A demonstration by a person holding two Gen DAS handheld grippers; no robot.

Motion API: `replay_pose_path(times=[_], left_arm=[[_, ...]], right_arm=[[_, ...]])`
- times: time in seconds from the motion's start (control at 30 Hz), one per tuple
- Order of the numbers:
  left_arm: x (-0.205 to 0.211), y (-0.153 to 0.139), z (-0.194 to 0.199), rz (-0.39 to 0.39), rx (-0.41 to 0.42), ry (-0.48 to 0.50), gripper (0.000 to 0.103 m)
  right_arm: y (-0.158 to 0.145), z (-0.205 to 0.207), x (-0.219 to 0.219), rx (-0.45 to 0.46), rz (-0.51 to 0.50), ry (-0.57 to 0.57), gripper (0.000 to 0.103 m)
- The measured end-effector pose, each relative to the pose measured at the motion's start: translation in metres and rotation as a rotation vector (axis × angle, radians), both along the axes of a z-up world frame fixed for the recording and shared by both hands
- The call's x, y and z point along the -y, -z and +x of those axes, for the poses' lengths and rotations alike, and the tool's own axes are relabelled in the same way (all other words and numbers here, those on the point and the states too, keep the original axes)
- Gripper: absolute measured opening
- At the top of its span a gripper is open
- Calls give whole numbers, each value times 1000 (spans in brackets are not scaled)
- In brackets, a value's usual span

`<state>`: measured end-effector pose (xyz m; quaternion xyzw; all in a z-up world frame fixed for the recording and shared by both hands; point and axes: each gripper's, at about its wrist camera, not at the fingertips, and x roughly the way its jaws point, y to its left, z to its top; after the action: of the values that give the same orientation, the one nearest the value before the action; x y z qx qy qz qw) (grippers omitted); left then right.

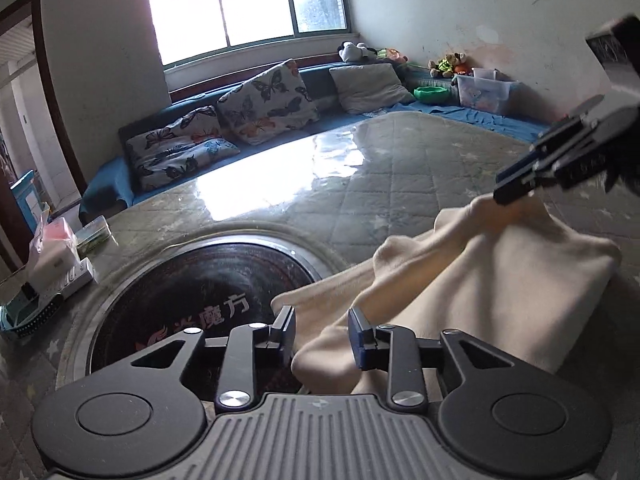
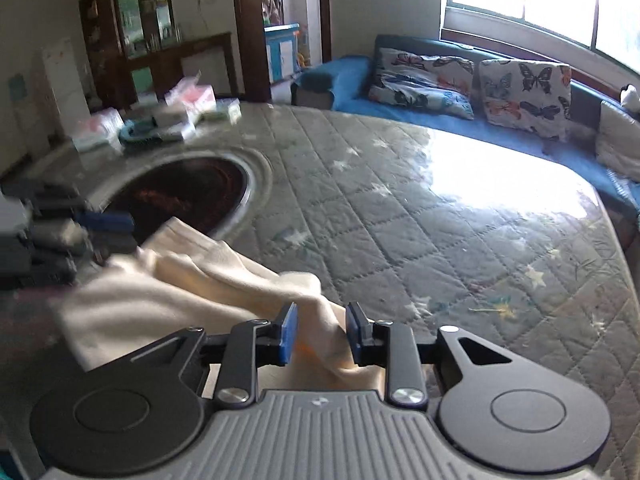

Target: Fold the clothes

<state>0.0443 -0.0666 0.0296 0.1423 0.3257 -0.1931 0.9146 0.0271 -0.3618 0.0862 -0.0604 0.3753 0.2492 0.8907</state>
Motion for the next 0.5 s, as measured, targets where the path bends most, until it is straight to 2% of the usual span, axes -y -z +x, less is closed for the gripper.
replay_pose_path(times=[0.1,0.17,0.27,0.3,0.33,0.43,0.5], left_arm=[[-4,1,-2,-2,-23,-1,32],[-6,1,-4,-3,-39,-2,39],[-9,1,-6,-3,-61,-2,38],[-10,2,-7,3,-59,3,33],[-9,2,-8,10,-56,11,14],[-4,0,-12,29,-23,21,6],[-1,-1,-16,43,9,23,5]], right_arm=[[1,10,-3,-14,20,24,29],[5,19,-5,-42,47,33,29],[14,29,-13,-59,42,29,29],[16,31,-15,-63,38,26,29],[20,33,-17,-75,35,24,29],[27,35,-25,-85,11,13,21],[28,31,-27,-67,-5,14,11]])
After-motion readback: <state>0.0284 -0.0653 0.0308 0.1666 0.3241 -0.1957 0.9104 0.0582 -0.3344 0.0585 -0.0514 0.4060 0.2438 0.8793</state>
